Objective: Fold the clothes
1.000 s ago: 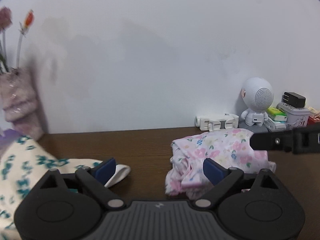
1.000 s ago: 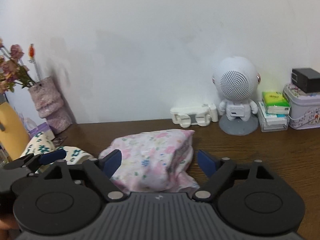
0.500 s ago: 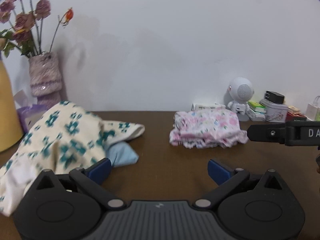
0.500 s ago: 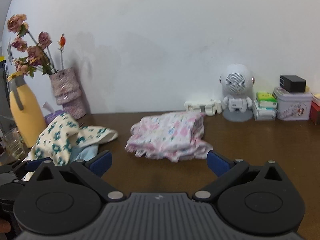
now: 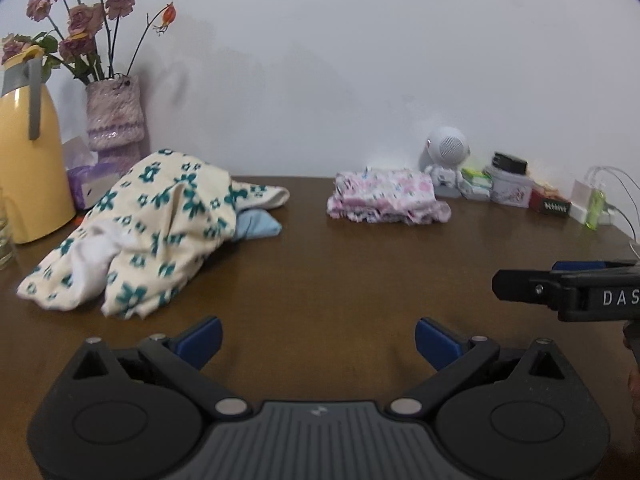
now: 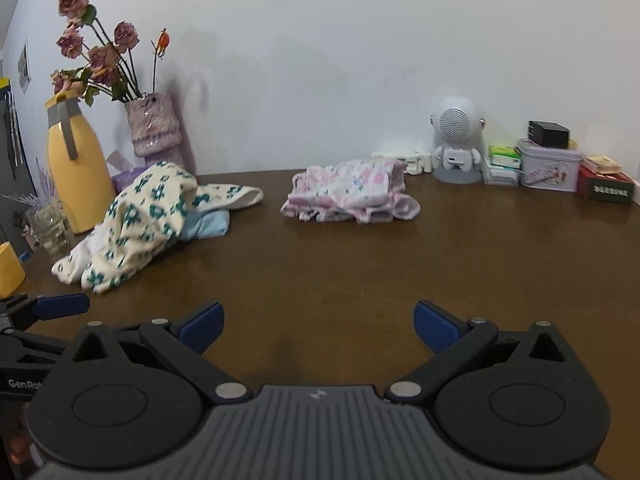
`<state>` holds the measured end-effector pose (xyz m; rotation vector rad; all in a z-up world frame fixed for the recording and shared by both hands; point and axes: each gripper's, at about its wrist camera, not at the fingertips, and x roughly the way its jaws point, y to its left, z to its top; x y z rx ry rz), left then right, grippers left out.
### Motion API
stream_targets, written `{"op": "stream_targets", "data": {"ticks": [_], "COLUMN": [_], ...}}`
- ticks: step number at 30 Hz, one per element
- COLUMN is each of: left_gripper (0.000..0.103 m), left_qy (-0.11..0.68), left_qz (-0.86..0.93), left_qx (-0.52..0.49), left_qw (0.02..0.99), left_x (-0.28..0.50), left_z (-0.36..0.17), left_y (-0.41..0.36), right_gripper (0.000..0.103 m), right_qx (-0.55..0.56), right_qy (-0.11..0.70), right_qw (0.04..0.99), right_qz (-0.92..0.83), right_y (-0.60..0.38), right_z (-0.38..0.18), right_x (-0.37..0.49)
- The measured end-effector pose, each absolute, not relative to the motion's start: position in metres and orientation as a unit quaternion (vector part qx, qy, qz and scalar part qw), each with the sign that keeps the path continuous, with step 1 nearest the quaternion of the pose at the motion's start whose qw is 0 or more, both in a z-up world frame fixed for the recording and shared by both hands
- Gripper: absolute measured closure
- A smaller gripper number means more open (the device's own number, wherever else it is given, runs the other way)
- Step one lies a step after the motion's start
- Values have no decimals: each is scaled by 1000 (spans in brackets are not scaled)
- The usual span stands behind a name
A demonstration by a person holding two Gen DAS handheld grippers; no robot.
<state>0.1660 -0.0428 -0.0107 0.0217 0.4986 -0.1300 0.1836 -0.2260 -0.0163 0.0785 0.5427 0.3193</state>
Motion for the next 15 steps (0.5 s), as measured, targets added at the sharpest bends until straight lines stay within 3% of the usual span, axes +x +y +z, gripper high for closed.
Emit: {"op": "stream_targets", "data": {"ticks": [15], "left_gripper": [0], "left_qy": [250], "left_qz": [-51], "left_qx": [-1], "left_qw": [967], "left_x": [77], "left_z": [-5], "left_y": [-42], "right_gripper": [0], "right_qx": [31], "right_qy": [263], "right_qw": [950], "right_qz": [166], "right_y": [-219], "right_z": [-12], "right_x": [84]}}
